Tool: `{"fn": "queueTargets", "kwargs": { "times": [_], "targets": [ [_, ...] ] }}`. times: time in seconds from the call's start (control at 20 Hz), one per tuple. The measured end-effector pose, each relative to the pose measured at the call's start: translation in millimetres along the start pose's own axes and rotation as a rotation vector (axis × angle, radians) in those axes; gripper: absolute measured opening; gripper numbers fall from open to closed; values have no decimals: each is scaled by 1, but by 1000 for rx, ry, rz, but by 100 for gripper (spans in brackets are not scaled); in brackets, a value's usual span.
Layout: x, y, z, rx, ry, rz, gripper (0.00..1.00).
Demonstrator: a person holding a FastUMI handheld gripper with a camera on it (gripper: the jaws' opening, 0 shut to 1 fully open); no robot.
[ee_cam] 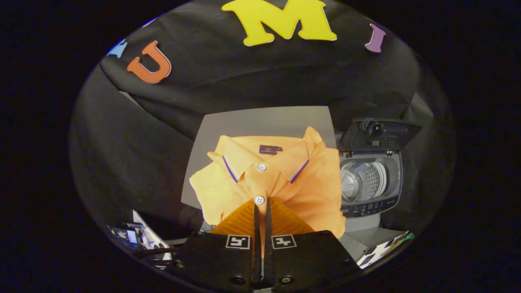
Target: Put the clothes into the washing machine and then close the washing machine lid.
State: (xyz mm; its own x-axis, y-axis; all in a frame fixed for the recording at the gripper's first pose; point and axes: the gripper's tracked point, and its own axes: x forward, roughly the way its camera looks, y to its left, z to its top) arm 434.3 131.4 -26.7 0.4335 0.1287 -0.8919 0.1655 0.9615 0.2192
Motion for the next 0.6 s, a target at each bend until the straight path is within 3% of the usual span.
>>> {"fn": "queueTargets", "kwargs": {
  "times": [0.4, 0.6],
  "targets": [
    [-28, -11, 29, 42, -62, -14, 6],
    [-41, -43, 20, 67, -96, -13, 6]
  ]
}}
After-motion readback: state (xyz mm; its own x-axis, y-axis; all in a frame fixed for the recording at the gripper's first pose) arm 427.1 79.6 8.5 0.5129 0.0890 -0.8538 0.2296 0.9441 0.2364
